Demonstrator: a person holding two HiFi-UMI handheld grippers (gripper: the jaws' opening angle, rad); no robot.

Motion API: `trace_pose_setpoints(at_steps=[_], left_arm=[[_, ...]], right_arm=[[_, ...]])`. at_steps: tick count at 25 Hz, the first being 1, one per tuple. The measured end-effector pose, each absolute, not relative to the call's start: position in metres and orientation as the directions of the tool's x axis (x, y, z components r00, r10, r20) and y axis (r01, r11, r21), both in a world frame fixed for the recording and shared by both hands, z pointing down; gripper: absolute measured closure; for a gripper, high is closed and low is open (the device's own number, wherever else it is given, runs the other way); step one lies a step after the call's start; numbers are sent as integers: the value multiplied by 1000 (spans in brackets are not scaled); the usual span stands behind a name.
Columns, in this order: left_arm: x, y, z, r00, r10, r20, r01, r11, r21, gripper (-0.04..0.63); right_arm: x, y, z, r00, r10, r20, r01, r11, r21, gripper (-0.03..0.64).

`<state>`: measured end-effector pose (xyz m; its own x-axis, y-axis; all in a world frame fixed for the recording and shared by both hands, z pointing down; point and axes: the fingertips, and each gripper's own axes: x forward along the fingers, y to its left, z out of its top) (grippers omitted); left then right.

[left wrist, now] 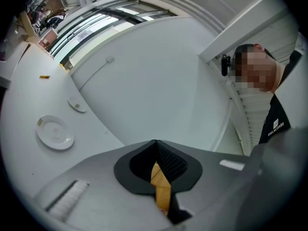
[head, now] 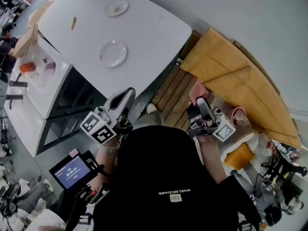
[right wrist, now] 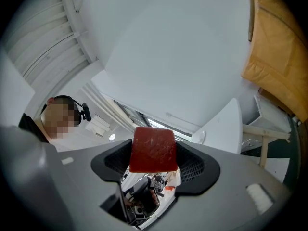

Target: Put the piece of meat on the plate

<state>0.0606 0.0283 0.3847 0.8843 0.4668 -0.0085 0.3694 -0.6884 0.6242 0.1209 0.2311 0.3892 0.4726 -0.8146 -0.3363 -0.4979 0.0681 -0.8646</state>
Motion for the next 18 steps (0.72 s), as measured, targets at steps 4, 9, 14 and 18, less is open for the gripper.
trace_pose_setpoints(at_steps=[4,9,14,18], left_arm=[[68,14,382,896,443,-21,360,-698,620,575],[78,4,380,916,400,-26,330,-716,616,575],[76,-11,376,935,352,-31,296,-733,612,575],[73,-26,380,955,296,-14,242,-751,614,575]], right_arm=[[138,216,381,441,-828,-347,-517,82,-852,330],[163,202,374,393,-845,-362,-532,112,-839,330],[183,185,367,356,-859,-368,-539,134,-832,330],[202,165,369,312,-879,-360,-536,149,-831,330]])
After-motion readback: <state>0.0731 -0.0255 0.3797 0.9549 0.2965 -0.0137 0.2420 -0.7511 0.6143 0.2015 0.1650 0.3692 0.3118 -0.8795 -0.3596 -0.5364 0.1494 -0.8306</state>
